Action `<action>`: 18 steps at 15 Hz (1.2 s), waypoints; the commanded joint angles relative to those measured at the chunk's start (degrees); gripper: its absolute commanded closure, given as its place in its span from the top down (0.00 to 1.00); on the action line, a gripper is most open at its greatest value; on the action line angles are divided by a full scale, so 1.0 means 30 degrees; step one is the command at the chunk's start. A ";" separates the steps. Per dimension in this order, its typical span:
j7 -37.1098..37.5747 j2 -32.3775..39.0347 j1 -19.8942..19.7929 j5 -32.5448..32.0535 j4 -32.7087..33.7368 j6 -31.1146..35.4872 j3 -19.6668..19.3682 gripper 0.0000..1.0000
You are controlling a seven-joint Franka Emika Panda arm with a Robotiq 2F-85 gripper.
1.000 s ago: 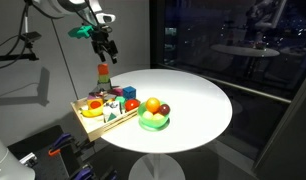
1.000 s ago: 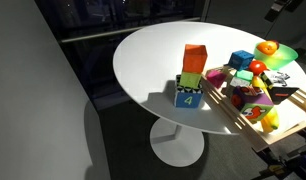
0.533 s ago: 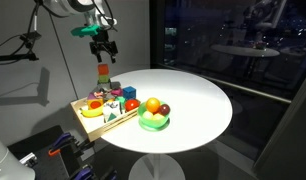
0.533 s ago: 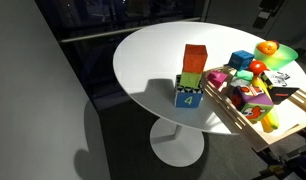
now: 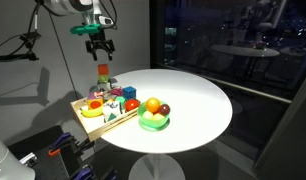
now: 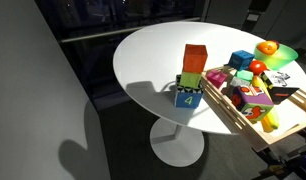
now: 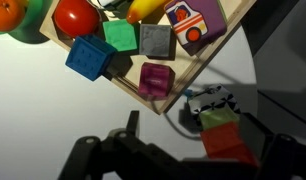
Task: Move the orange block from atop the light green block to the tray
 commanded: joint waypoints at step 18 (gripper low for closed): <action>-0.6309 0.3614 0.1022 -0.0371 0.2502 0.0691 0.1356 1.00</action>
